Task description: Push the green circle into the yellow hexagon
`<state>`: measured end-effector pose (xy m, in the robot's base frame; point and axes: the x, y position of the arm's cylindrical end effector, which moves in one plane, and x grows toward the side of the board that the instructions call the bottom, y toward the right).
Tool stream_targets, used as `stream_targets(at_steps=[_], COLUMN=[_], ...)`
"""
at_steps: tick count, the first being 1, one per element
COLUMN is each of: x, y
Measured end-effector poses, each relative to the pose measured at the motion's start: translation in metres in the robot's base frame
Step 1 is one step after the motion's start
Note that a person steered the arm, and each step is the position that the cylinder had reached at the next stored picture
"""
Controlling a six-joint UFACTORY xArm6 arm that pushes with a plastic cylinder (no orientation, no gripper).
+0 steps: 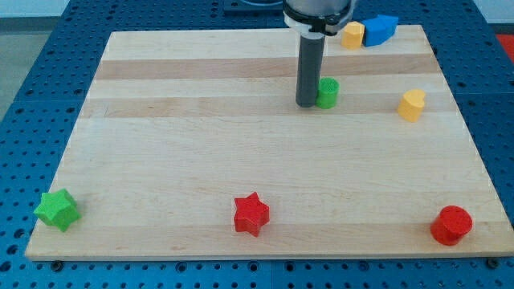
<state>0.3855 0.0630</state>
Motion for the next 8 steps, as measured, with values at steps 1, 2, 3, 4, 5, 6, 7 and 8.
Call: stream_targets(at_steps=[1,2,3,4,5,6,7,8], x=[0.002,0.001,-0.019,-0.041,-0.045,-0.051,-0.070,-0.049], y=[0.031,0.057,0.063,0.063,0.084,0.119,0.121,0.111])
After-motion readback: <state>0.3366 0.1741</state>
